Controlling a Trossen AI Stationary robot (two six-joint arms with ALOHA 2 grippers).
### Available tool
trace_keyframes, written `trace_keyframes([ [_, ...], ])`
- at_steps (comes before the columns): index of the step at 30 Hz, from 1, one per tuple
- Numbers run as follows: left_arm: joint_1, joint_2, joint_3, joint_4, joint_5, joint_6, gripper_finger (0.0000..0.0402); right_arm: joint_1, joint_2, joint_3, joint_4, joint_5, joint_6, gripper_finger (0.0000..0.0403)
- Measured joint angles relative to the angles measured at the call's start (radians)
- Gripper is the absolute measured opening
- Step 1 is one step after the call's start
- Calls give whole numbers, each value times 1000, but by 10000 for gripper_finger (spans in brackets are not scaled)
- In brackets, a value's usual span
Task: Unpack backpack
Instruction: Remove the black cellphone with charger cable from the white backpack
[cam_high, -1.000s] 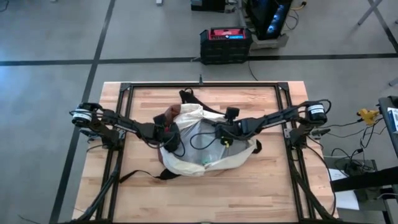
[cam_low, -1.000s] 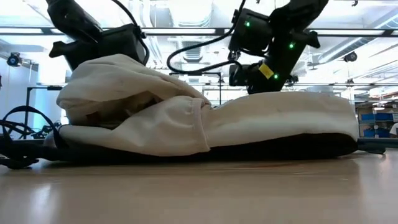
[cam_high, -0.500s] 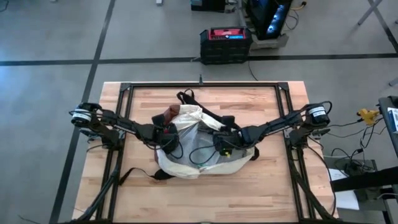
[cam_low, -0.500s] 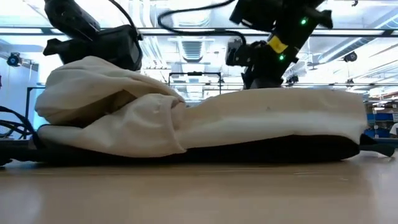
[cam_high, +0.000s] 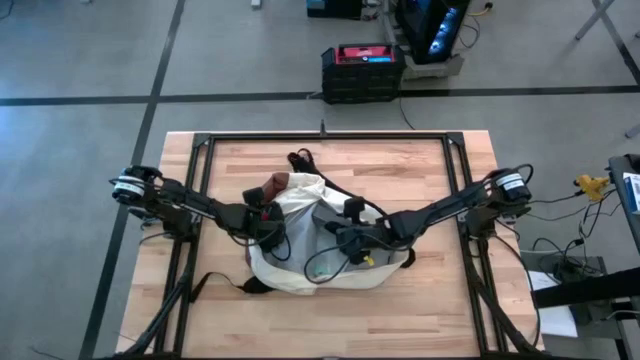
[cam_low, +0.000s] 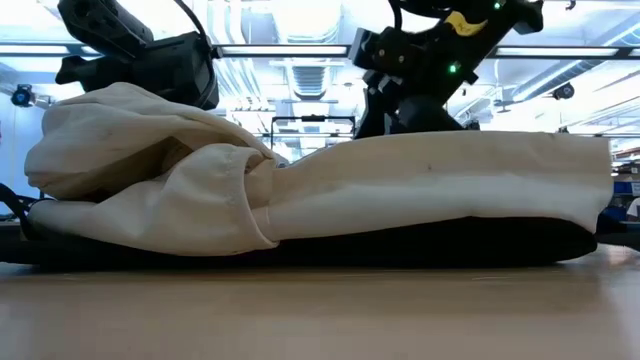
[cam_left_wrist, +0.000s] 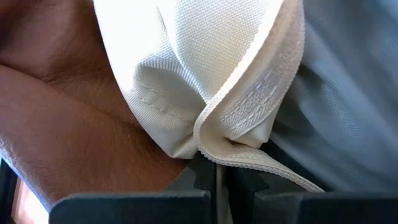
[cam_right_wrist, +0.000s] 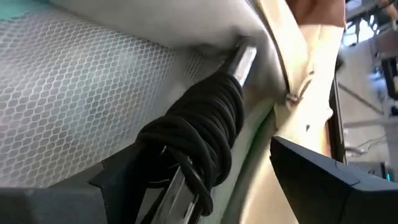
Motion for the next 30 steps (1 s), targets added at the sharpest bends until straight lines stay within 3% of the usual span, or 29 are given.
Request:
trace_keyframes([
  [5,0,0,0,0,0,-10,2,-4,54,-1,97,-37,-60,290],
  [11,-7,0,0,2,1,-24,2,-61,111,23,108,-109,134,255],
  [14,-12,0,2,-19,-5,-25,2,-68,111,28,99,-117,177,192],
  [17,-15,-1,-2,-67,-30,-25,2,-67,88,28,61,-115,181,85],
  [24,-15,-19,-15,-310,-200,-12,2,-20,-59,33,-2,-50,202,83],
  [30,-18,-106,-9,-291,-264,-11,2,29,-255,30,-113,70,212,83],
])
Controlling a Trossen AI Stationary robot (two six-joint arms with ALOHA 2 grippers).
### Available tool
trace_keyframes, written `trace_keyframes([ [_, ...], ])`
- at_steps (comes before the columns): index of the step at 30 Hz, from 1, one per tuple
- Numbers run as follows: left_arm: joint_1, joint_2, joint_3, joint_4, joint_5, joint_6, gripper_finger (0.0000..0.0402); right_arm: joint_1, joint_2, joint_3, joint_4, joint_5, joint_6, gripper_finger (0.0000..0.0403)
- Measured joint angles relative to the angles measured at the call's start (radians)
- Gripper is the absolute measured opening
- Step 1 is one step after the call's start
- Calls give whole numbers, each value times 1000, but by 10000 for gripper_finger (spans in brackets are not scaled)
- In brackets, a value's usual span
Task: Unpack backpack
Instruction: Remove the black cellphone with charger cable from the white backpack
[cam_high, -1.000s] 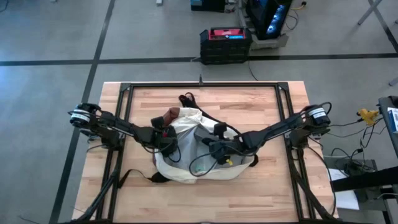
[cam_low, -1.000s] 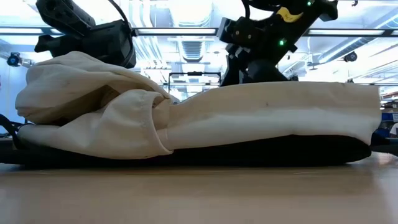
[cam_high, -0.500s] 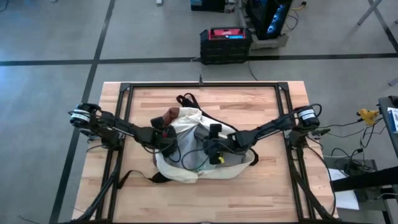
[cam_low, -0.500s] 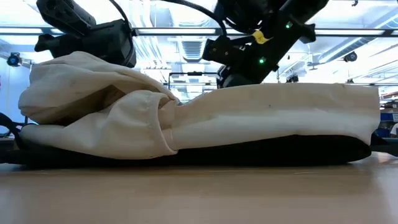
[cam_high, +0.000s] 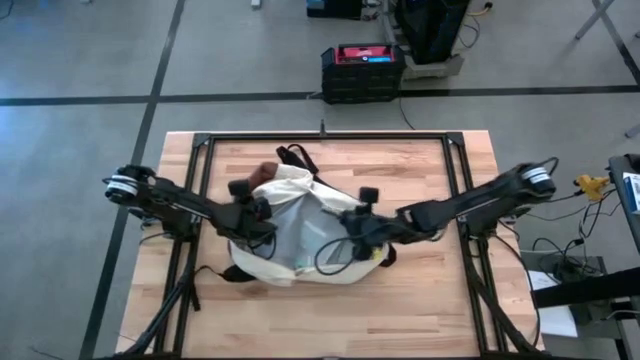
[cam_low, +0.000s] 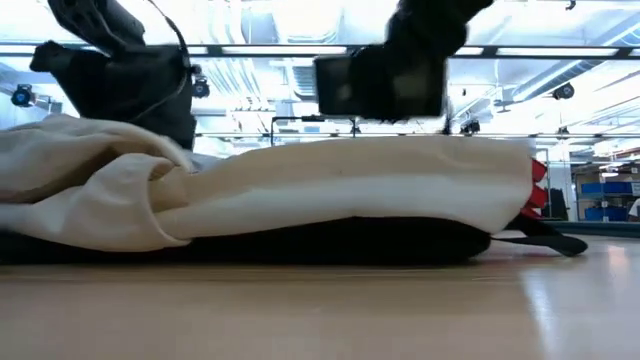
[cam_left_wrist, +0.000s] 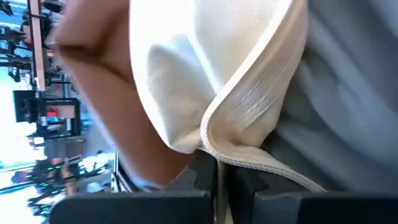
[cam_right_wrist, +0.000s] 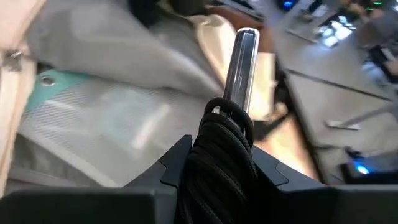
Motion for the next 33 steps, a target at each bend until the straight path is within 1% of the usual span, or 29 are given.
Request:
trace_keyframes([
  [3,-10,-56,13,3,3,-26,2,4,-94,-5,-180,111,67,83],
  [6,-22,-117,39,7,10,-42,2,-11,-168,-32,-430,227,235,83],
  [8,-24,-157,67,12,12,-44,2,-24,-206,-77,-563,252,368,83],
  [10,-24,-199,96,14,13,-44,2,-37,-234,-140,-637,252,476,83],
  [13,-24,-258,136,18,13,-36,7,-53,-259,-254,-642,248,583,83],
  [18,-21,-336,174,7,25,-36,25,-95,-251,-411,-635,224,735,83],
  [23,-3,-381,194,-18,22,-29,59,-156,-228,-492,-605,131,861,83],
  [25,1,-392,196,-6,-11,-7,82,-188,-222,-511,-602,121,915,84],
  [27,1,-401,196,22,-44,2,109,-230,-223,-522,-602,116,963,97],
  [29,2,-407,196,66,-48,29,137,-277,-223,-526,-601,109,985,119],
  [30,1,-408,196,88,-39,46,151,-301,-223,-526,-600,99,979,130],
  [33,-2,-409,197,143,38,90,190,-357,-223,-523,-597,90,930,162],
])
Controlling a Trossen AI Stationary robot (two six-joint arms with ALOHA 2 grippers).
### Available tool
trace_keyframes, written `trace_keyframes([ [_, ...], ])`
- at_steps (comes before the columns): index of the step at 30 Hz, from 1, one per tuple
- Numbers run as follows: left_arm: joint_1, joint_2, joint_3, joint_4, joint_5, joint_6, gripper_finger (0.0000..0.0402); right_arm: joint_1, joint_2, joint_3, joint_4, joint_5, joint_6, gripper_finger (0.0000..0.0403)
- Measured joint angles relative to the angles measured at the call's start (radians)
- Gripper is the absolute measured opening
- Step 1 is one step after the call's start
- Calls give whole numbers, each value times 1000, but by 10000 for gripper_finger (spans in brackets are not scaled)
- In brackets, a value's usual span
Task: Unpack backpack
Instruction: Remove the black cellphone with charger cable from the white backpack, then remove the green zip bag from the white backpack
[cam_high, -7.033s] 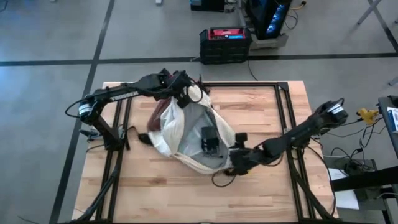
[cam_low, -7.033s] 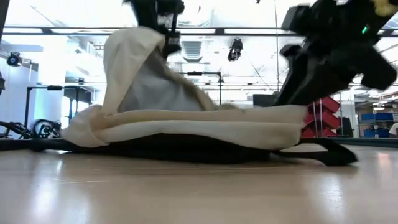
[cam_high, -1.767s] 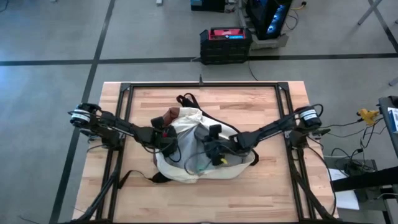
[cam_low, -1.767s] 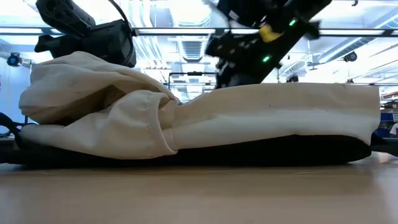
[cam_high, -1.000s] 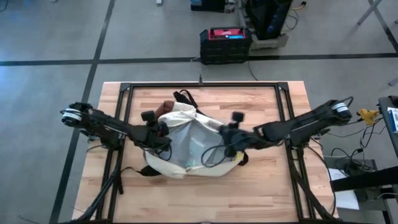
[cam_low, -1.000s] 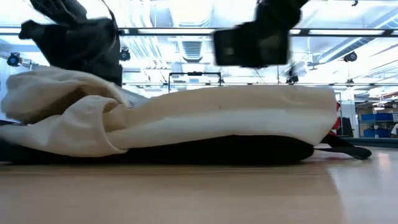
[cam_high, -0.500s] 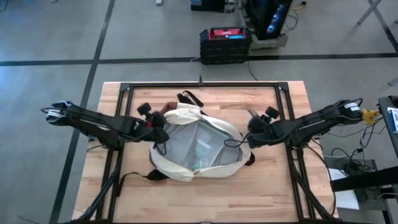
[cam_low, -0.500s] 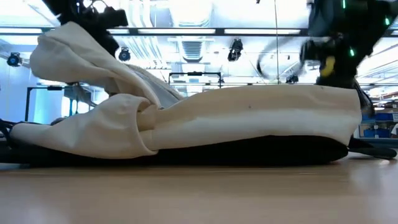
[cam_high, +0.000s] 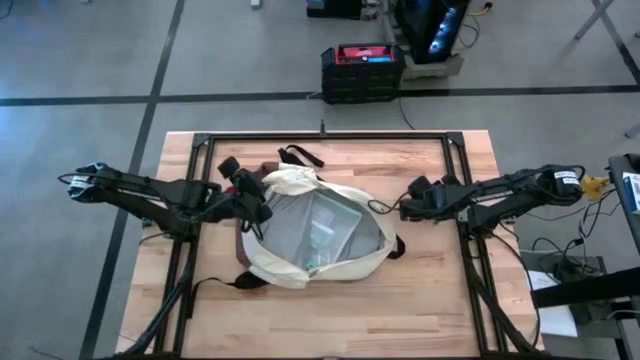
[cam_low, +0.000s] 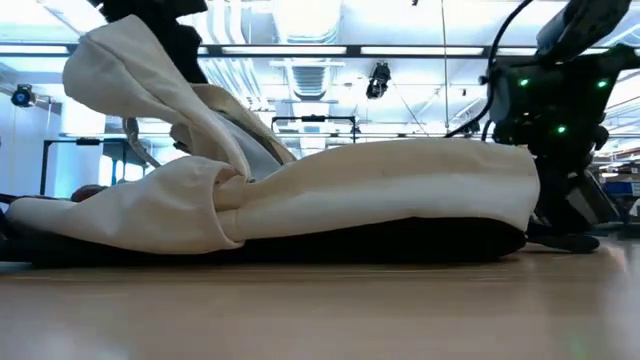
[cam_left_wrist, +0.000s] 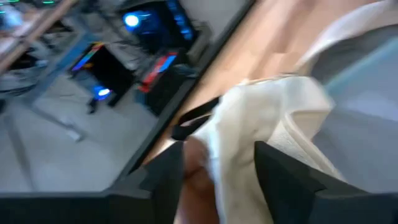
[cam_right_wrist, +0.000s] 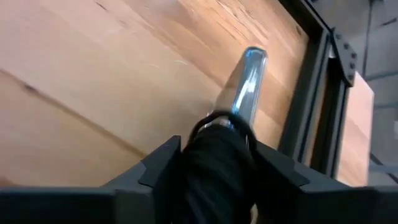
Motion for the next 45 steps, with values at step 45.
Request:
trace_keyframes([
  [45,-6,385,-314,365,104,-191,210,218,727,484,1011,-410,-846,149],
])
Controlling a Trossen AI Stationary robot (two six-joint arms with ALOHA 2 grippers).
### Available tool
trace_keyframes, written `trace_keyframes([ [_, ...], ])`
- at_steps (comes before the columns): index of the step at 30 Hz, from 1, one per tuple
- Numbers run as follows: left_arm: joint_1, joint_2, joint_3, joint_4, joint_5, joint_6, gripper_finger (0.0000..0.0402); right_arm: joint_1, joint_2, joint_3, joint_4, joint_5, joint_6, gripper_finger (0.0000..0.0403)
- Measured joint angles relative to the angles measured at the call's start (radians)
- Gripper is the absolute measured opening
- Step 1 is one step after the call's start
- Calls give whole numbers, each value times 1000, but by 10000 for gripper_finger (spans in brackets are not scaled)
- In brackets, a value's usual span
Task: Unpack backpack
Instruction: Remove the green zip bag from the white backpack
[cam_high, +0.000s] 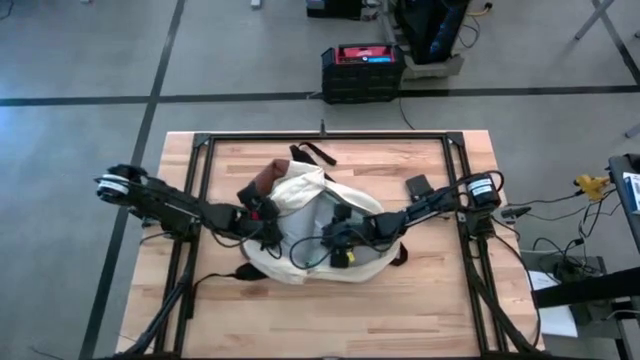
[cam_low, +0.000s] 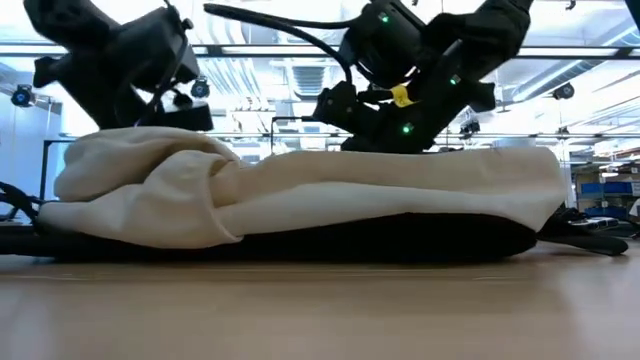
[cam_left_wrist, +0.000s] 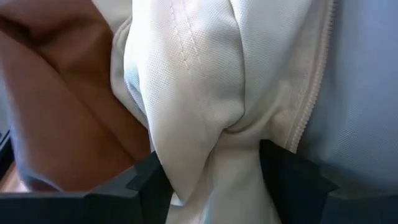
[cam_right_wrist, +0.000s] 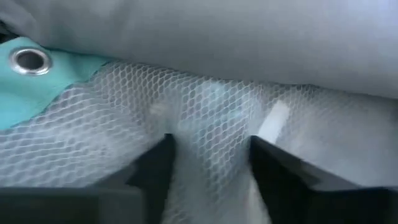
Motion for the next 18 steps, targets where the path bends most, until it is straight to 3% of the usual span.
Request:
trace_keyframes([
  [3,0,15,-7,15,-36,-10,206,0,-23,29,-63,9,-51,34],
  [4,-1,15,-8,17,-46,-5,204,1,-29,37,-80,9,-66,20],
  [8,0,-6,-4,12,-87,45,197,6,-85,62,-182,13,-74,7],
  [13,0,-67,-10,-17,-155,141,187,37,-223,56,-263,92,-95,1],
  [18,1,-143,-14,-58,-284,187,176,79,-380,42,-319,157,-96,0],
])
